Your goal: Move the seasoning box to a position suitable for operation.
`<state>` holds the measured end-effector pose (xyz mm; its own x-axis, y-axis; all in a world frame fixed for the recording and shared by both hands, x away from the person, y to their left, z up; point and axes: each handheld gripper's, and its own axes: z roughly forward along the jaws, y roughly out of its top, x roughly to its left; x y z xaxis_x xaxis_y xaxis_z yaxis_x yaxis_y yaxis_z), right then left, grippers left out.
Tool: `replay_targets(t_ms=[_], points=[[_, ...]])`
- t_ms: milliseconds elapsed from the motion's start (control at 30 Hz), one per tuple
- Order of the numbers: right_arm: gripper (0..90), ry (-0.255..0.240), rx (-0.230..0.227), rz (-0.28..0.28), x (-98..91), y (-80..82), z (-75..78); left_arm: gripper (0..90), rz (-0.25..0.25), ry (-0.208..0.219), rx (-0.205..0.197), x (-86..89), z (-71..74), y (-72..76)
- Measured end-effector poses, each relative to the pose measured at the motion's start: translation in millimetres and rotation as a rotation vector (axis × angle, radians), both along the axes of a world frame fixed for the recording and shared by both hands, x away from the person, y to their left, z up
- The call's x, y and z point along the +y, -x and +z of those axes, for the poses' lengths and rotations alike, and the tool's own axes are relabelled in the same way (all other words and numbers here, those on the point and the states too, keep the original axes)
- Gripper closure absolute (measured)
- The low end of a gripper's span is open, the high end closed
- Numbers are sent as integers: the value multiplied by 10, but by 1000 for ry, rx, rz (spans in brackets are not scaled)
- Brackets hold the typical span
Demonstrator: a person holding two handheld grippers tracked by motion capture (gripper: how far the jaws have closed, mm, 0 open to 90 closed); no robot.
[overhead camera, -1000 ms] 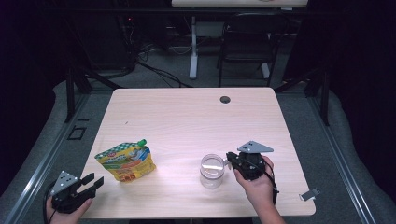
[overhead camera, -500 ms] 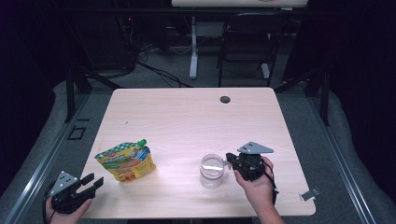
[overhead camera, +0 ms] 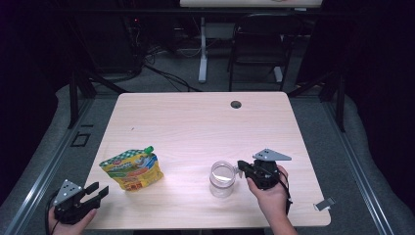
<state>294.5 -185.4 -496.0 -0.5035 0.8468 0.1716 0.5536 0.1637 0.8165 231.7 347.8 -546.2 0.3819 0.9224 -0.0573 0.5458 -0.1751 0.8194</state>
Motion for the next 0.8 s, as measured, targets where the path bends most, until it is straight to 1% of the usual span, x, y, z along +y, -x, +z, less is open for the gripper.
replay_targets(t_ms=[33,67,100,133,167,233,300,533,700,767,800], points=[[889,-7,1,-5,-8,-2,-6,555,0,0,0,1,0,0],[888,-48,16,-6,-48,-15,-29,555,0,0,0,2,-1,2],[888,-48,16,-6,-48,-15,-29,554,0,0,0,2,-1,2],[888,-66,22,-7,-62,-19,-38,554,1,0,0,1,-1,4],[886,-99,32,-11,-77,-25,-52,554,1,0,0,2,-1,5],[886,-125,41,-12,-99,-32,-65,554,2,-1,1,2,-2,6],[887,-136,44,-11,-108,-35,-71,554,2,-3,3,2,-1,7],[890,-133,47,-8,-117,-36,-75,554,4,-4,4,1,-2,11],[889,-142,47,-15,-118,-33,-84,554,4,-5,5,1,-3,10],[890,-151,51,-16,-123,-35,-88,555,4,-5,5,1,-4,10],[891,-165,57,-17,-129,-38,-92,554,4,-5,5,1,-4,10]])
